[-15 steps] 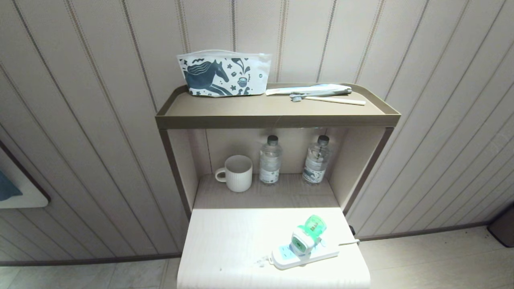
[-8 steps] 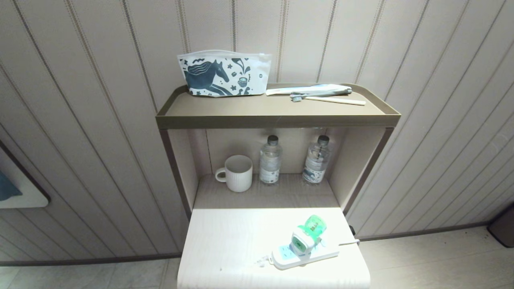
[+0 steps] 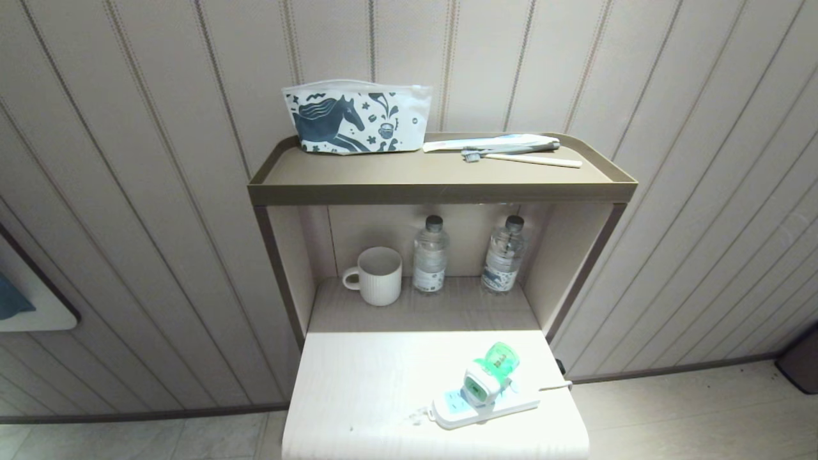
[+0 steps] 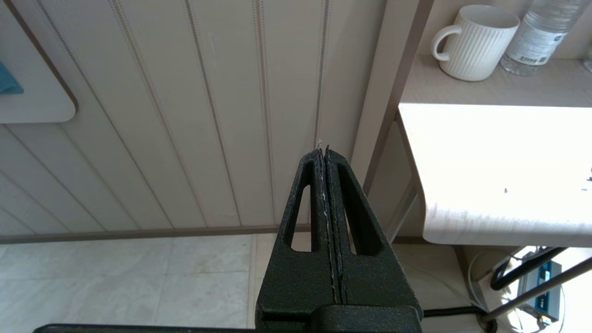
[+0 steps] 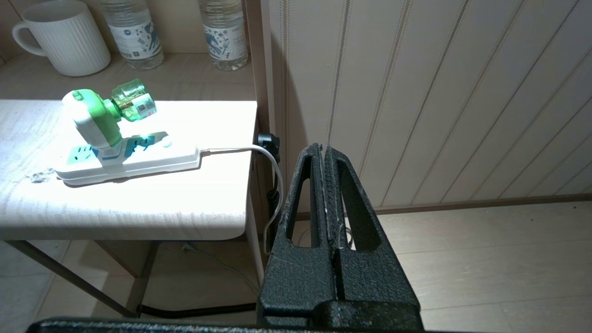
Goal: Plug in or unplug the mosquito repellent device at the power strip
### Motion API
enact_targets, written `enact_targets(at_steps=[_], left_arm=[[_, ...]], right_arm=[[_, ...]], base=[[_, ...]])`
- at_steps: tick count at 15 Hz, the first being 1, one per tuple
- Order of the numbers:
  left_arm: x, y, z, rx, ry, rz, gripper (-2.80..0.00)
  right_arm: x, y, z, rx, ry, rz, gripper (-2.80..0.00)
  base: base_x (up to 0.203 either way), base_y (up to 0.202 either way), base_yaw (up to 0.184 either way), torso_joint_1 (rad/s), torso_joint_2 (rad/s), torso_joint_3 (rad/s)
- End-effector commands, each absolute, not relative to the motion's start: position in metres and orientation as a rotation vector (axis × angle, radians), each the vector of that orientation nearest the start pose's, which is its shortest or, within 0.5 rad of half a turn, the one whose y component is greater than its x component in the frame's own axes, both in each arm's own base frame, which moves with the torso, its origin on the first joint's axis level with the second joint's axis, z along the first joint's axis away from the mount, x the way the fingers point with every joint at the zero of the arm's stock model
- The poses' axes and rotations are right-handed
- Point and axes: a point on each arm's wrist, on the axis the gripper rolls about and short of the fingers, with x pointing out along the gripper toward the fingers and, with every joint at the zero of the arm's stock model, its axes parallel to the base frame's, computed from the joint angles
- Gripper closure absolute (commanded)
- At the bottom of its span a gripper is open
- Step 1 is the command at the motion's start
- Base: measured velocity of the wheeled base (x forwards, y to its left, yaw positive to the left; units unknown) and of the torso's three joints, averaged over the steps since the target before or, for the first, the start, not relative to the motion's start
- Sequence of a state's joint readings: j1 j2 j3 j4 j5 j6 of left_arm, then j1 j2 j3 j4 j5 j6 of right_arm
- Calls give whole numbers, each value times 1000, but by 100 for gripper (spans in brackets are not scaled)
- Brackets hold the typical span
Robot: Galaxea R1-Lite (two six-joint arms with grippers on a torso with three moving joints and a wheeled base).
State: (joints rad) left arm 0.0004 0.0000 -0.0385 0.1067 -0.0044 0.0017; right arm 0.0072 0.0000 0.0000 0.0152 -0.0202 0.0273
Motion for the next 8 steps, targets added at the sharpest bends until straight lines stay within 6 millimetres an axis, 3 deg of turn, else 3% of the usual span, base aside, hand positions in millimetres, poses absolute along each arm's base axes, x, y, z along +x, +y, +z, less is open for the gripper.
enact_targets(at_steps=[1,8], left_arm=[[-26,0,75,1,71,-5,0],[-26,0,75,1,71,-3,0]], right_arm=[[-23,-1,74,27,20,-14,0],[-23,-1,74,27,18,-14,0]], base=[[0,0,0,0,0,0],[0,0,0,0,0,0]])
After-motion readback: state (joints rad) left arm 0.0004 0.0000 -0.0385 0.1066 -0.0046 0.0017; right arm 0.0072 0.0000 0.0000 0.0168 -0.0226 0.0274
